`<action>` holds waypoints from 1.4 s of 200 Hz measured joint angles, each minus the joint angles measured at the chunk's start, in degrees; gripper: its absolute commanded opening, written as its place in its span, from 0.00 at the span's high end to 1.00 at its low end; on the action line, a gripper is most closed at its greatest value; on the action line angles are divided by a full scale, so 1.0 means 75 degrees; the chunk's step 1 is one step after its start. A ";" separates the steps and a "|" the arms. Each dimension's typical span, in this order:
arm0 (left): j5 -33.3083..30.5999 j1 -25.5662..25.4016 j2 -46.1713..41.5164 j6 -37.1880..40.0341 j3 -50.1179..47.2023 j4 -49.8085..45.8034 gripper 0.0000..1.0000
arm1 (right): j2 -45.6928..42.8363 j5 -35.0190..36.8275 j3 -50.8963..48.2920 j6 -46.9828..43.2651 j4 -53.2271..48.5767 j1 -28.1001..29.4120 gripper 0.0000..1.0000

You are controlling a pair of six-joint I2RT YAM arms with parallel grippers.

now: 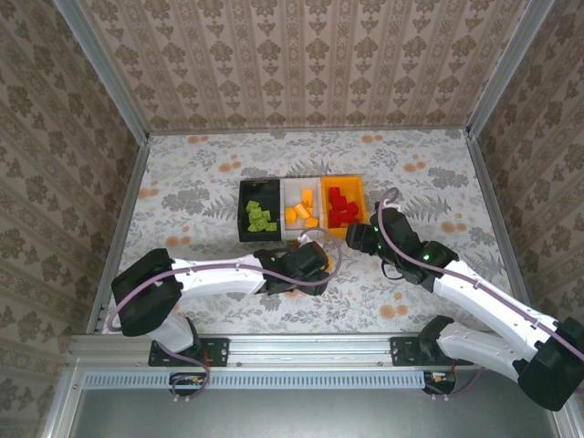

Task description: Sort the legos into containers by color

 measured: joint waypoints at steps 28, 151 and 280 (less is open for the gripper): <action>-0.0251 0.0012 0.0227 0.0009 0.0006 -0.0242 0.32 | -0.0003 -0.0003 -0.0085 0.0000 0.0003 -0.0006 0.27; -0.0350 0.0020 0.0341 0.0093 0.0000 -0.0452 0.62 | -0.0425 0.0003 -0.0131 0.0006 -0.0020 -0.0329 0.27; 0.0283 0.2020 0.3258 0.1699 0.5881 -0.0737 0.63 | -0.0831 0.0003 -0.0621 0.0204 -0.0367 -0.0612 0.27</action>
